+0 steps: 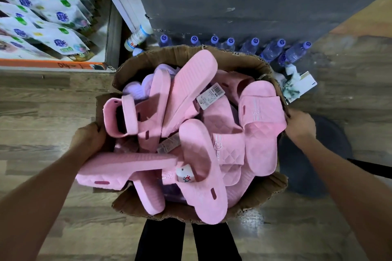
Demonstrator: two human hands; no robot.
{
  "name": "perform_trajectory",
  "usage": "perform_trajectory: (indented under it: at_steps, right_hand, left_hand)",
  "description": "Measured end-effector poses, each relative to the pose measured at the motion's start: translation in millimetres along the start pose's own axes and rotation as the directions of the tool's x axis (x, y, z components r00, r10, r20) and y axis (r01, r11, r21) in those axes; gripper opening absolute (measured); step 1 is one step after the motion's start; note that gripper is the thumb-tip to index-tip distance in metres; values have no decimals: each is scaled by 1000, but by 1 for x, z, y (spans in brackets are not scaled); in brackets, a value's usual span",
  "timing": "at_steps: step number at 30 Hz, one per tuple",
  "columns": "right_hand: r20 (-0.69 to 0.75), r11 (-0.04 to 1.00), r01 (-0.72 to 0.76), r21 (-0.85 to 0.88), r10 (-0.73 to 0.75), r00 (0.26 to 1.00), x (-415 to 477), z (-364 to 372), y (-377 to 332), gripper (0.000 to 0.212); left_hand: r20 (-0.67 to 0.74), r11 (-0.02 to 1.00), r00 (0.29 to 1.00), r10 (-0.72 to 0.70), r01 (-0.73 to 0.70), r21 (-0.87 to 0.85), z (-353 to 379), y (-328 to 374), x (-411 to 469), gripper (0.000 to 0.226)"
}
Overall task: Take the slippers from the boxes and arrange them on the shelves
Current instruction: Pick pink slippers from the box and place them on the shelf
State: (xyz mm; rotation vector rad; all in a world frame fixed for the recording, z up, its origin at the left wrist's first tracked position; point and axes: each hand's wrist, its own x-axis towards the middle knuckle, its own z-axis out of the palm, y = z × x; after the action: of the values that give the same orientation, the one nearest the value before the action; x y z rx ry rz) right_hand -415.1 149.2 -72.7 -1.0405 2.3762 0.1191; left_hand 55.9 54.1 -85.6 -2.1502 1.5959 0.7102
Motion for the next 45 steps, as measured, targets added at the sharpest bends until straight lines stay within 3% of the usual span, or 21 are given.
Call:
perform_trajectory:
  at_steps: [2, 5, 11, 15, 22, 31, 34, 39, 43, 45]
  right_hand:
    - [-5, 992, -12, 122, 13, 1000, -8, 10, 5, 41]
    - [28, 977, -135, 164, 132, 991, -8, 18, 0, 37]
    - [61, 978, -176, 110, 170, 984, 0, 15, 8, 34]
    - [57, 992, -128, 9, 127, 990, 3, 12, 7, 32]
    - [1, 974, -225, -10, 225, 974, 10, 10, -11, 30]
    - [58, 991, -35, -126, 42, 997, -6, -2, -7, 29]
    - [63, 983, -1, -184, 12, 998, -18, -6, -2, 25]
    - [43, 978, 41, -205, -33, 999, -37, -24, -3, 24]
    - [-7, 980, 61, -190, -64, 998, -56, -58, -13, 23]
    - [-35, 983, 68, -172, -76, 997, -75, -84, -23, 25]
  left_hand:
    - [-32, 998, 999, -6, 4, -60, 1, -1, -5, 46]
    - [0, 991, 999, -36, 36, -127, 0, 1, 0, 48]
    - [69, 990, 996, -49, 57, -130, -3, 6, 4, 61]
    - [59, 984, 996, -63, 71, -162, -3, 8, 5, 63]
    - [61, 966, 993, -98, 110, -232, 3, 12, 9, 69]
    - [32, 999, 999, -40, 40, 1, 4, 6, 6, 49]
    - [28, 998, 1000, -5, 4, 58, 3, -3, 2, 32]
    - [13, 999, 999, 50, -50, 11, -13, -10, -8, 28]
    - [-27, 991, 994, 106, -108, -79, -54, -11, -33, 43]
    - [-19, 985, 994, 109, -111, -131, -82, -12, -47, 36]
